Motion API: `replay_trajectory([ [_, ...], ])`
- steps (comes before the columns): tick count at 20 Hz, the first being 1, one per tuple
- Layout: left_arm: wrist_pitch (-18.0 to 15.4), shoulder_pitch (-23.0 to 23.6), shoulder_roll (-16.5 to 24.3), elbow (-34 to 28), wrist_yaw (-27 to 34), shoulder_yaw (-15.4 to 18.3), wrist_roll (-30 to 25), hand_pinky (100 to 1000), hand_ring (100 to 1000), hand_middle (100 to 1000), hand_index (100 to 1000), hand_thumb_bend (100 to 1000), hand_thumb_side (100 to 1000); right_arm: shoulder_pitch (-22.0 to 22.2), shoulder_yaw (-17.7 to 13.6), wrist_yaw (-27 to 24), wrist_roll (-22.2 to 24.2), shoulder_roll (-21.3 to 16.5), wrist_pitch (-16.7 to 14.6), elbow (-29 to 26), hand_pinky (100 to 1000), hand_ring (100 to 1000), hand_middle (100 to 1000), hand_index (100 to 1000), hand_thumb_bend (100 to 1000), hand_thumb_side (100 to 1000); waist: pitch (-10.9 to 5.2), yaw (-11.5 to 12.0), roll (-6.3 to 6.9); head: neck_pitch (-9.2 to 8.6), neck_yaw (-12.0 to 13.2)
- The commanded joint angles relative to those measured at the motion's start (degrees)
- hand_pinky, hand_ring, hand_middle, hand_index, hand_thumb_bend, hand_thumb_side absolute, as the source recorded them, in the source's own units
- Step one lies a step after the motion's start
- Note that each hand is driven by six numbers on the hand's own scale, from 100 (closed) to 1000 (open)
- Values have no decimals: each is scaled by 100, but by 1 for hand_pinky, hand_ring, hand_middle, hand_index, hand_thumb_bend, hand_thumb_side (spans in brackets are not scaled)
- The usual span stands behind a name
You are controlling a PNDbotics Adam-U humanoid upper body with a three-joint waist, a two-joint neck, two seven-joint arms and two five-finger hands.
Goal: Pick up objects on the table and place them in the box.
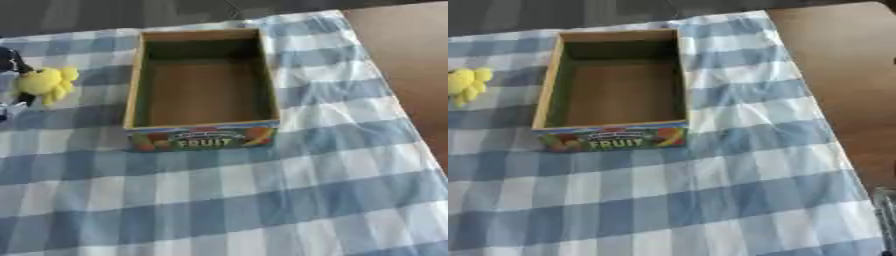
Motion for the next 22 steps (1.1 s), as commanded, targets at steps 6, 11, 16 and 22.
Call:
replay_trajectory([
  [6,-43,-469,-180,-595,788,33,-407,528,552,504,509,100,287,-70,-31,-55,-58,-83,-53,-100,1000,897,560,845,100,727,-217,-29,-29,30,13],
  [11,53,-683,-552,-1054,1131,24,-676,526,549,487,504,100,305,-138,-7,-100,-42,-36,-88,-100,1000,895,562,844,100,726,-245,-117,-67,-5,202],
  [16,266,-999,-1068,-1326,1073,34,-928,529,548,471,502,100,323,-219,15,-147,-32,21,-126,-100,1000,894,563,844,100,724,-229,-286,-101,-51,403],
  [22,356,-1205,-1505,-1423,608,-3,-981,538,550,465,502,100,323,-328,42,-206,-34,85,-180,-100,1000,893,564,844,100,724,-191,-491,-85,-87,649],
])
